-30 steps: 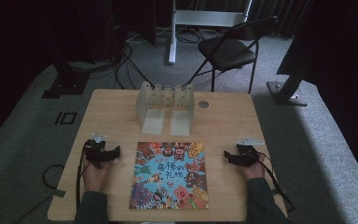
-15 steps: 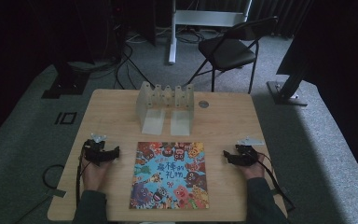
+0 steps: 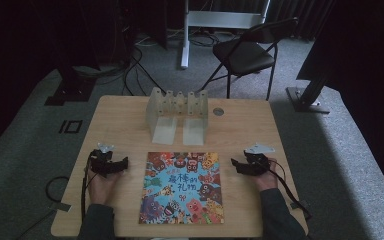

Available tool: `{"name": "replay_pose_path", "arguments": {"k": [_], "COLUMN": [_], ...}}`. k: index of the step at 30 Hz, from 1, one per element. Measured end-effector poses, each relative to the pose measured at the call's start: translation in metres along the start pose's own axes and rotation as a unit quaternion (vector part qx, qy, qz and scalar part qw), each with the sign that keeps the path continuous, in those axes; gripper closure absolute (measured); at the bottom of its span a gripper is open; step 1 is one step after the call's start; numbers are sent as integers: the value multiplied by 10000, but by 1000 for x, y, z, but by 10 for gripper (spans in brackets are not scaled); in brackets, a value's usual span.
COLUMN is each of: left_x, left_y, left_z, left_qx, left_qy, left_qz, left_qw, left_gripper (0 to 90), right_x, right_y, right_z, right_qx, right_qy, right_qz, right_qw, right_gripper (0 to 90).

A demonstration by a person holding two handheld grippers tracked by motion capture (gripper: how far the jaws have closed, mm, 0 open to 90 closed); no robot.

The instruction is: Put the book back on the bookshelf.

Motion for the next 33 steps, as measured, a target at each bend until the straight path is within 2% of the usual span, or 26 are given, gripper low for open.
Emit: {"name": "replay_pose_path", "arguments": {"k": [6, 13, 19, 26, 29, 31, 33], "left_x": [0, 1, 1, 1, 2, 3, 7], "left_y": [0, 0, 0, 0, 1, 2, 5], "left_z": [0, 0, 1, 1, 1, 1, 2], "left_qx": [11, -6, 10, 20, 31, 95, 212], "left_qy": [-8, -7, 15, 12, 5, -24, -126], "left_qz": [6, 18, -11, -24, -21, 21, 105], "left_qw": [10000, 10000, 10000, 10000, 10000, 10000, 9996], "left_gripper": [136, 128, 125, 126, 133, 180, 326], "right_x": [-11, -21, -32, -45, -48, -49, -50], "right_y": [-3, -6, -10, -18, -26, -30, -34], "right_z": [-10, -25, -38, -53, -55, -56, -56], "right_qx": [-9, 93, 78, 111, 17, -6, -50], "right_qy": [237, 428, 673, 779, 737, 711, 703], "right_qz": [-163, -215, -318, -435, -464, -519, -570], "right_qw": [9996, 9988, 9972, 9959, 9962, 9961, 9959], "right_gripper": [325, 333, 333, 311, 250, 229, 221]}}
Point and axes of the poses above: each handheld gripper's, and its own axes: y roughly backward along the jaws, z roughly out of its underside, x roughly to its right, the point moved 6 cm from there along -y, roughly forward along the jaws, and after that the axes turned 3 degrees about -z, right-handed, at the moved point
